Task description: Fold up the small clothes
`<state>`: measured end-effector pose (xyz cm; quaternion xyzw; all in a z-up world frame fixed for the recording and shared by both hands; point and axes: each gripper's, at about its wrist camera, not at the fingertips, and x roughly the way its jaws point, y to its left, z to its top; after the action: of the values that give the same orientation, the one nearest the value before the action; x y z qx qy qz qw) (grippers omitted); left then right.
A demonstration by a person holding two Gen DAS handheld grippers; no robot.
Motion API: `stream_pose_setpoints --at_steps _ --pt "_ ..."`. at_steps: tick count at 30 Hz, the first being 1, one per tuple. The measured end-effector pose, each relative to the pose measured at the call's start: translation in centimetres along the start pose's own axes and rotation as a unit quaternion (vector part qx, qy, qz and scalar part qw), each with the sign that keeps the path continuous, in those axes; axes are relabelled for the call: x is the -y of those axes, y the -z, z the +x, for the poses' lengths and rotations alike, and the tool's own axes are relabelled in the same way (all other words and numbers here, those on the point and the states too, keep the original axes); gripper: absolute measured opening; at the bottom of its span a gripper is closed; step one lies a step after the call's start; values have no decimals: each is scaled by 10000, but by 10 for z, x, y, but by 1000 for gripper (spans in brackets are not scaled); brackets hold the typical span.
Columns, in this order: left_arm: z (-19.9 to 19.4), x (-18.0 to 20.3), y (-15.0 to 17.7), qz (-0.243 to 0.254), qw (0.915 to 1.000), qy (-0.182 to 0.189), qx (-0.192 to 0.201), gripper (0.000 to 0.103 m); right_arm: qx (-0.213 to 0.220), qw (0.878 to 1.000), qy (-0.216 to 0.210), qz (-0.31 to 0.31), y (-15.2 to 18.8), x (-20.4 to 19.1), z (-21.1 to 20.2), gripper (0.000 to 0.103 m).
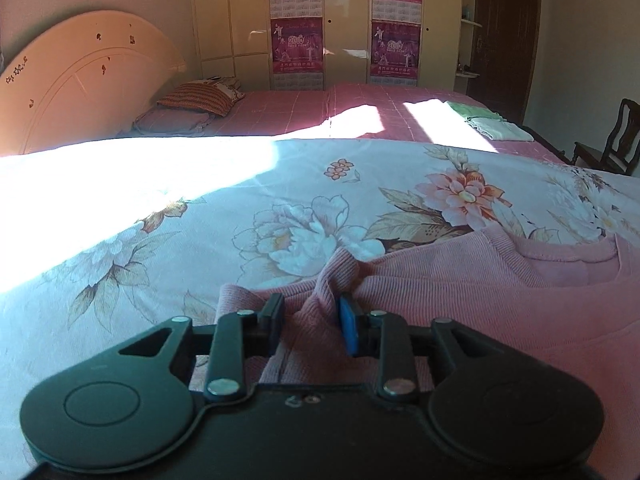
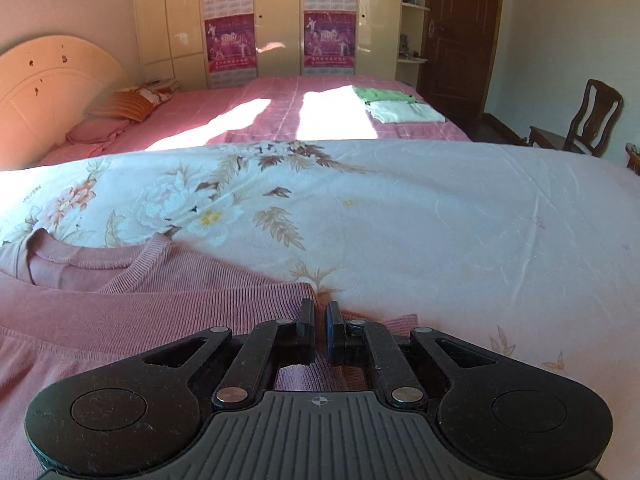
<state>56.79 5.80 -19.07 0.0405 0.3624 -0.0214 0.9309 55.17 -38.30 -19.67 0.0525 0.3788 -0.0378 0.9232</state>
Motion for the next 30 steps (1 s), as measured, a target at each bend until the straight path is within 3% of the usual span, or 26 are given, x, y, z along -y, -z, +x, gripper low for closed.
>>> stream_pose_setpoints --at_steps 2,3,8,10,12,15,18,21,27,30 --pt "-12 -6 1 42 9999 -98 13 70 103 9999 52 7 -2 3 -9 5" --pt "-21 -11 3 4 9998 -169 108 71 188 9997 123 5 -3 4 -15 5" --pt "-63 -20 11 -72 9985 280 474 67 453 9981 -367 191 -1 -1 -54 5" --pt "-62 -3 13 295 9976 494 393 65 372 9971 -657 -29 3 -21 -58 5" --pt "-50 5 18 353 9978 546 164 62 211 9959 -863 -155 8 -39 -53 5" --pt "-29 -1 31 149 9995 209 -178 64 -53 9963 -812 -261 18 -53 -35 5" --pt "-34 -14 33 -301 9991 219 -223 64 -125 9984 -521 -155 25 -43 -25 5" --pt "-51 -10 32 -277 9993 170 -181 56 -180 9986 -502 64 23 -36 -35 6" --pt "-108 28 41 27 9949 975 238 61 101 9916 -1287 -123 35 -68 -88 6" --pt "-109 52 53 248 9940 1055 155 62 110 9875 -1534 -336 45 -98 -98 7"
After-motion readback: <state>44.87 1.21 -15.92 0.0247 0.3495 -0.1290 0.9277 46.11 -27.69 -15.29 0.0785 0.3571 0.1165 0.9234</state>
